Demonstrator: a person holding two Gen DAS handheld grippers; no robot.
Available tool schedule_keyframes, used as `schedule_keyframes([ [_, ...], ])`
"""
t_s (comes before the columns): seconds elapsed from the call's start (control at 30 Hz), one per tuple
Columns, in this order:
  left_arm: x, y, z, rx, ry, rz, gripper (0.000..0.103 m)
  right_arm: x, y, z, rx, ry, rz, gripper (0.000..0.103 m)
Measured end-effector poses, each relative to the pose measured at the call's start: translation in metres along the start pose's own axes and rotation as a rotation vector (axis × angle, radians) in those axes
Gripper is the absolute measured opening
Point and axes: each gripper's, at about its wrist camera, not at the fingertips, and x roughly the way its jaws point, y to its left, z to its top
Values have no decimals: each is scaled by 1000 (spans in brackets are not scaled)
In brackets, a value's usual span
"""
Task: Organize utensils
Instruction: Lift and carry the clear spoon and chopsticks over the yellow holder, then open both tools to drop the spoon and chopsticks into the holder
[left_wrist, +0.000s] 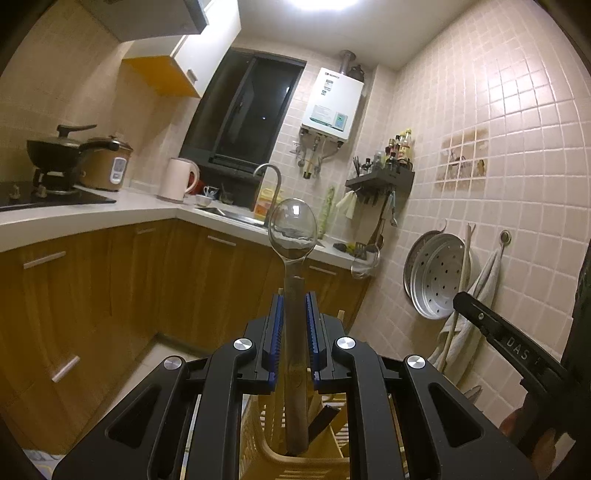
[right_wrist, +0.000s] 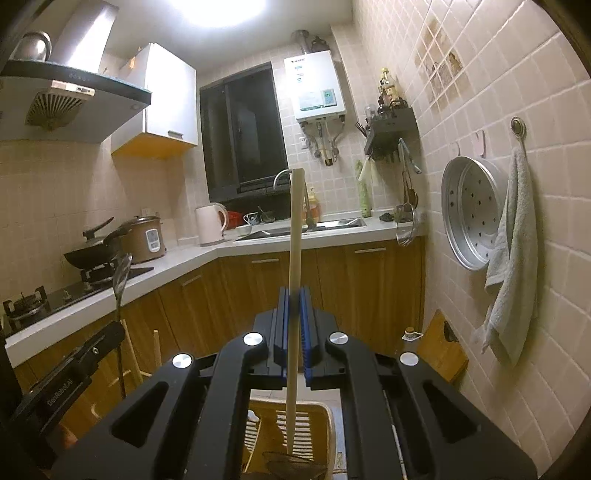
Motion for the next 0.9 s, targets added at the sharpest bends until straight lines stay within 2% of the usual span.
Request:
schedule_keyframes([
  [0.17,-2,-4,-9,57,-21,37,11,4,2,-6,-11,20,6,5],
  [0.33,-3,-7,-13,91,-15,41,11,7,1,-11,-7,50,22,5],
  [0.43,-8,-7,-8,84,-10,35,22,4,-1,-10,1,64,40,5],
  [0.5,-14,-6,-4,84,-13,37,22,0,-1,-8,-9,71,46,6],
  [0.53,-17,-5,-3,80,-14,37,24,-2,-1,-8,-9,74,51,7],
  [0.67,-35,3,6,46,-22,42,31,-17,-4,-2,16,87,81,30],
  [0.9,-69,20,29,-45,22,9,34,-68,-8,16,13,74,71,31],
])
